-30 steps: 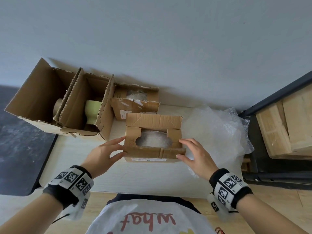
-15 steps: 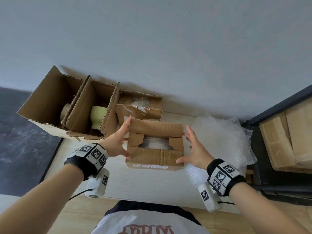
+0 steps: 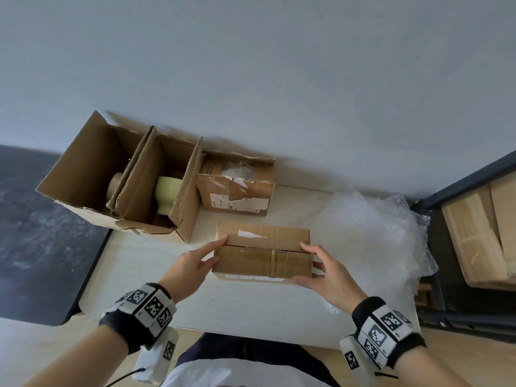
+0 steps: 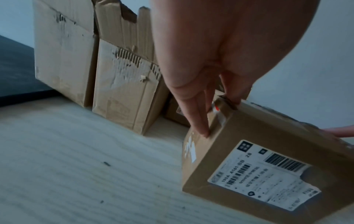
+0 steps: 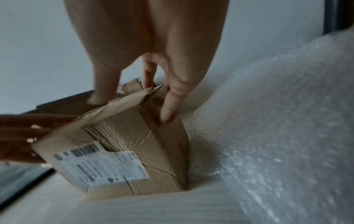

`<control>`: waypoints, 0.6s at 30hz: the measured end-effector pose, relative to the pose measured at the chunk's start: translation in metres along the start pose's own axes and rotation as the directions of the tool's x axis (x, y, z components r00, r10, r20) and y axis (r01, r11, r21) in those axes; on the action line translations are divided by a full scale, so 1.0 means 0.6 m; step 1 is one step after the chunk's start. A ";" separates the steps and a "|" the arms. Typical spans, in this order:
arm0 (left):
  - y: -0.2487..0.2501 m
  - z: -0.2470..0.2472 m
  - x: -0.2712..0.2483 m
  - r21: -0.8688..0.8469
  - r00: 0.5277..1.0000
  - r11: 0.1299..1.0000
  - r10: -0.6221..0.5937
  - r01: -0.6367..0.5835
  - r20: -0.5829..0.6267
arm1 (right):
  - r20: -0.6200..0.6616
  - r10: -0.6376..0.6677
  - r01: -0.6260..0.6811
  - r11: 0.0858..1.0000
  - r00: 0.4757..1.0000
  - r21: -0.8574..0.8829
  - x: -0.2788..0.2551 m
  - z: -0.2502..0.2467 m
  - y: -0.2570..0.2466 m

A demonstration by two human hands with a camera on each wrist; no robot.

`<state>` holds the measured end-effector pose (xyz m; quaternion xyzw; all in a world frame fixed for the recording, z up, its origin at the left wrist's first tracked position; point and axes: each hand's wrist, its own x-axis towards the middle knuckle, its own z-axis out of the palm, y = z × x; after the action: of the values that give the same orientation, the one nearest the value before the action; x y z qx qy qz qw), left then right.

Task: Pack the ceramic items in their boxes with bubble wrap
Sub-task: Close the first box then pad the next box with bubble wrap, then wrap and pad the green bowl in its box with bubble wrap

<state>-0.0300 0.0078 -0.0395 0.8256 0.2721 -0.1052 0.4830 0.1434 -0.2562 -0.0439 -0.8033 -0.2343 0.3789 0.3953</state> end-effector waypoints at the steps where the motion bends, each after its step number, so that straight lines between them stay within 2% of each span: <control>1: 0.000 0.002 0.002 -0.009 1.000 1.000 0.000 0.000 -0.020 | 0.023 0.005 -0.005 0.999 1.000 -0.038 -0.001 0.001 0.002; 3: -0.001 0.002 0.008 -0.031 0.999 1.000 0.002 -0.004 -0.053 | 0.005 -0.019 0.019 0.993 1.000 -0.113 0.003 0.002 0.004; 6: -0.002 -0.003 0.018 -0.051 0.996 0.998 0.029 -0.034 -0.087 | -0.056 -0.040 0.035 0.995 0.998 -0.097 0.022 0.004 -0.005; 8: 0.001 -0.014 0.026 0.044 0.995 0.997 0.069 -0.065 -0.074 | -0.075 -0.064 0.054 0.990 0.995 -0.128 0.038 0.010 -0.016; 10: 0.009 -0.029 0.031 0.250 0.996 0.964 0.087 -0.084 -0.001 | -0.098 -0.090 0.074 0.985 0.991 -0.159 0.055 0.017 -0.025; 12: 0.016 -0.039 0.040 0.513 0.993 0.850 0.096 -0.116 0.066 | -0.120 -0.096 0.074 0.982 0.988 -0.171 0.071 0.021 -0.033; 14: 0.023 -0.043 0.051 0.728 0.981 0.661 0.163 -0.185 0.101 | -0.142 -0.095 0.070 0.982 0.985 -0.174 0.086 0.025 -0.040; 15: 0.026 -0.045 0.056 0.783 0.976 0.589 0.187 -0.200 0.108 | -0.155 -0.097 0.069 0.982 0.983 -0.174 0.093 0.028 -0.044; 18: 0.033 -0.060 0.069 0.837 0.980 0.525 0.190 -0.157 0.064 | -0.178 -0.100 0.072 0.985 0.979 -0.156 0.111 0.046 -0.060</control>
<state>0.0120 0.0455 -0.0244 0.9801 0.1138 -0.1591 0.0333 0.1590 -0.1775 -0.0537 -0.8513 -0.2587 0.2664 0.3707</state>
